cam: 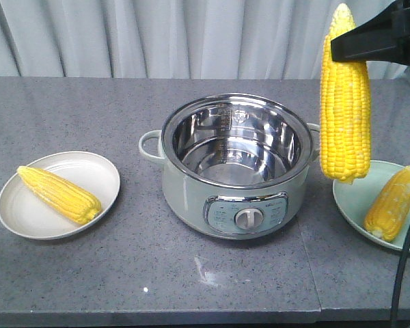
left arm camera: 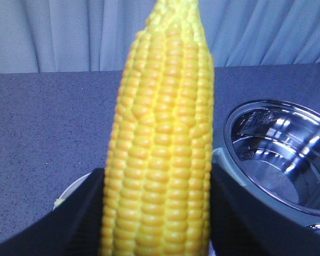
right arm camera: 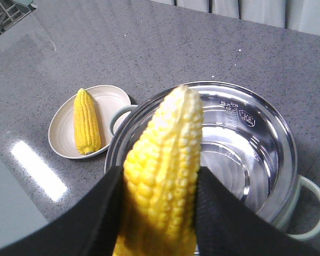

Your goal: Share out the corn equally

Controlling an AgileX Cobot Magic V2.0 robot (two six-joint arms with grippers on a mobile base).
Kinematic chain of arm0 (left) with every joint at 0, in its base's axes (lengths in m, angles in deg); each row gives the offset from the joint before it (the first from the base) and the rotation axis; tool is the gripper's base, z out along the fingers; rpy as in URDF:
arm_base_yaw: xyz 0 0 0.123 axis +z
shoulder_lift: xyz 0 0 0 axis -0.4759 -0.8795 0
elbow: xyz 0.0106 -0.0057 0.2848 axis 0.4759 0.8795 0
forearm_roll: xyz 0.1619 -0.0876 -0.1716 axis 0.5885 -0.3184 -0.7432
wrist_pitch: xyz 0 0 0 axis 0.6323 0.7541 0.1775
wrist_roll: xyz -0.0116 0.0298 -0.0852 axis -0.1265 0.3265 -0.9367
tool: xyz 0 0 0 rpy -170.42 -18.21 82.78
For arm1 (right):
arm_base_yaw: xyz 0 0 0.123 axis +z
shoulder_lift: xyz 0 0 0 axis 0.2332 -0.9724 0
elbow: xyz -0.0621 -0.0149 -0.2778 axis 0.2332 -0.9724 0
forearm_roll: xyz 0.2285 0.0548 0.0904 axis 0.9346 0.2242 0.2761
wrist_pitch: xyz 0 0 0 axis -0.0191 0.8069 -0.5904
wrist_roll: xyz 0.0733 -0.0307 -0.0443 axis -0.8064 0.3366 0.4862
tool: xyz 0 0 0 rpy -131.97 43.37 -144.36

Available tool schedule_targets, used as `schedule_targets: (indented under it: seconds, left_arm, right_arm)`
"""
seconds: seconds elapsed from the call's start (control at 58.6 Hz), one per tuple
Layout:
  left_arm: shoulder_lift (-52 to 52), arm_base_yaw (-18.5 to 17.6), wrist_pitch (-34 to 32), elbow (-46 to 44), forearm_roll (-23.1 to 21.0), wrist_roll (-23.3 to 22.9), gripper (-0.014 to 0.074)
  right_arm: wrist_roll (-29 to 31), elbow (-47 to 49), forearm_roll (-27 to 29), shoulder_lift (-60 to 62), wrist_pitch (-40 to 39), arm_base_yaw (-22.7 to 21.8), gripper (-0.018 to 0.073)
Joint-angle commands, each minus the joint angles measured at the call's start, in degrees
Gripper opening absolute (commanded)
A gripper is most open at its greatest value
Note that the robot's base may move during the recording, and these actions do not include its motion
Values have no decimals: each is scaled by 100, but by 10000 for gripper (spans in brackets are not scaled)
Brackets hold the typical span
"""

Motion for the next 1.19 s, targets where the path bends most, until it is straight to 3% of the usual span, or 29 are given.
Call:
schedule_targets:
  seconds: [0.0, 1.177]
  left_arm:
    - [57, -35, -373, -161, -127, 11, -6]
    - [57, -35, -352, -161, -133, 11, -6]
  right_arm:
    - [22, 179, 336, 204, -176, -47, -5]
    - [22, 179, 336, 204, -176, -47, -5]
